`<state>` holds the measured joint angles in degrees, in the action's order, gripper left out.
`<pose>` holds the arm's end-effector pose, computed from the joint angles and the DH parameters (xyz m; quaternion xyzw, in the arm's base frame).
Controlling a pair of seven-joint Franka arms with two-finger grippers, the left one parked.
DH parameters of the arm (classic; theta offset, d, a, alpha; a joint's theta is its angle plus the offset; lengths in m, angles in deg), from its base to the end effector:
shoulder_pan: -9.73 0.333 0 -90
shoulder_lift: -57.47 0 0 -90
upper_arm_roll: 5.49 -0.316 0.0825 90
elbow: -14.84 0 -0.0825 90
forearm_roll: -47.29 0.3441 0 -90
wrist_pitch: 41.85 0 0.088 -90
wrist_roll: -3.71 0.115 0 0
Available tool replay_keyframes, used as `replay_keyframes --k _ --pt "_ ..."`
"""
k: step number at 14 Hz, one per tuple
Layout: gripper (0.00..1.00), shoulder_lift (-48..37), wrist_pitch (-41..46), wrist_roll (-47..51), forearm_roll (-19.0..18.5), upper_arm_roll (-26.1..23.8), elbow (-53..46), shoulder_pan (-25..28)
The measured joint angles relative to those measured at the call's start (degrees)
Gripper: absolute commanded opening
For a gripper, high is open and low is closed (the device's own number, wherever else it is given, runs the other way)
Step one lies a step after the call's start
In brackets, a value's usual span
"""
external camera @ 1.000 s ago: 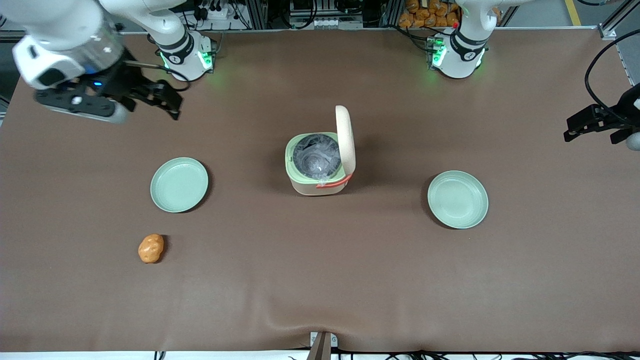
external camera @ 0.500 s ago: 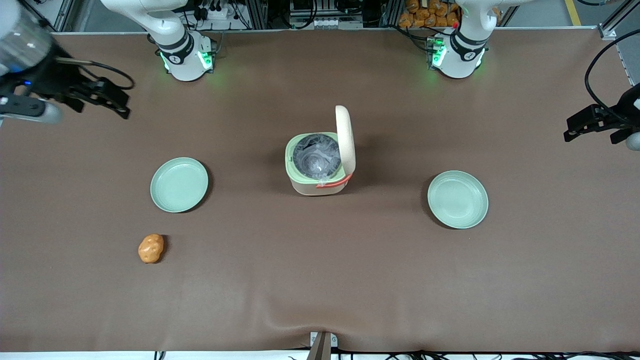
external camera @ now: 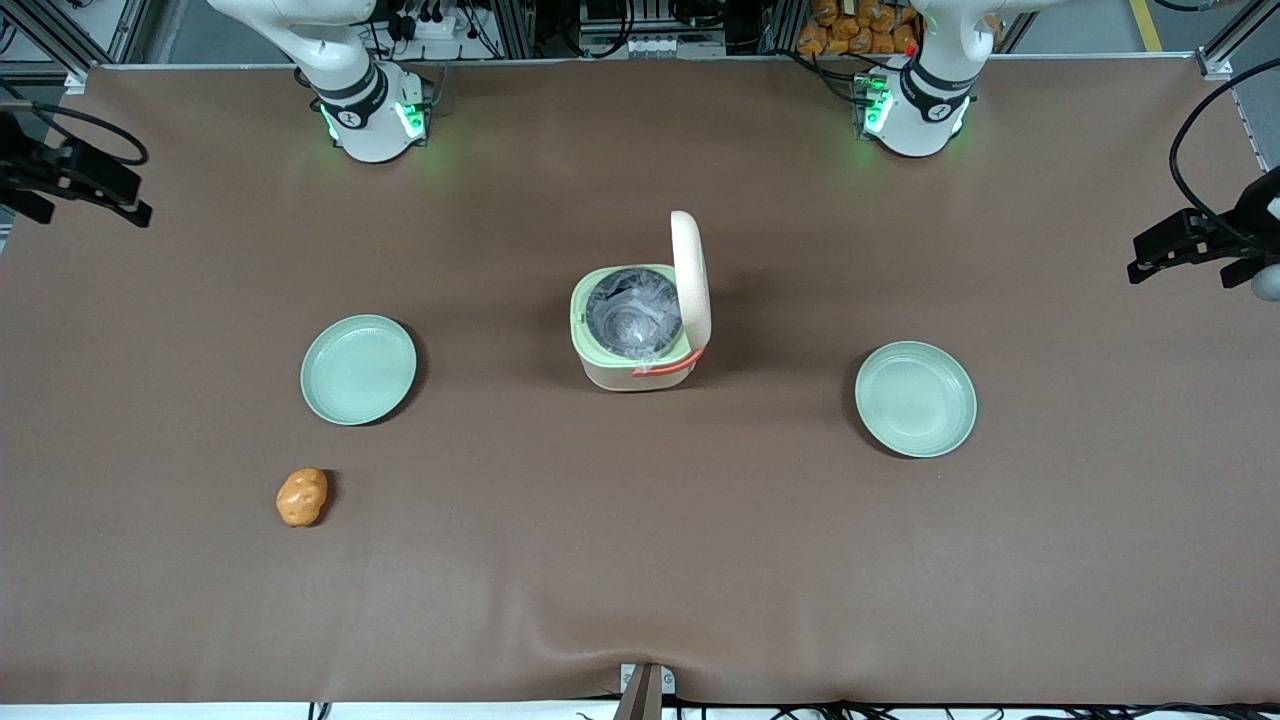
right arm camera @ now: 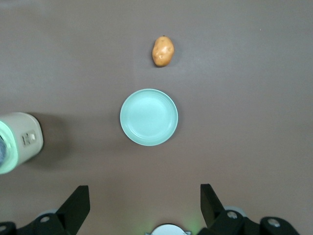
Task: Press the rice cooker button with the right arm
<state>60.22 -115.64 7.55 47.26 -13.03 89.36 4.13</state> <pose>0.4955 0.0144 0.6810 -0.9994 0.0166 0.0303 0.0014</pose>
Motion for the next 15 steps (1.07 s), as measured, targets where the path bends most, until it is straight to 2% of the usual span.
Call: replay_keyframes --k 6,12,15 --pt "1.00 -2.24 0.11 -1.16 0.58 -0.25 2.94 -0.93" --pt "1.00 -9.47 -4.75 -2.59 0.59 -0.01 15.51 -2.35" --pt "1.00 -13.69 -7.69 -8.42 1.51 2.93 21.65 -2.45"
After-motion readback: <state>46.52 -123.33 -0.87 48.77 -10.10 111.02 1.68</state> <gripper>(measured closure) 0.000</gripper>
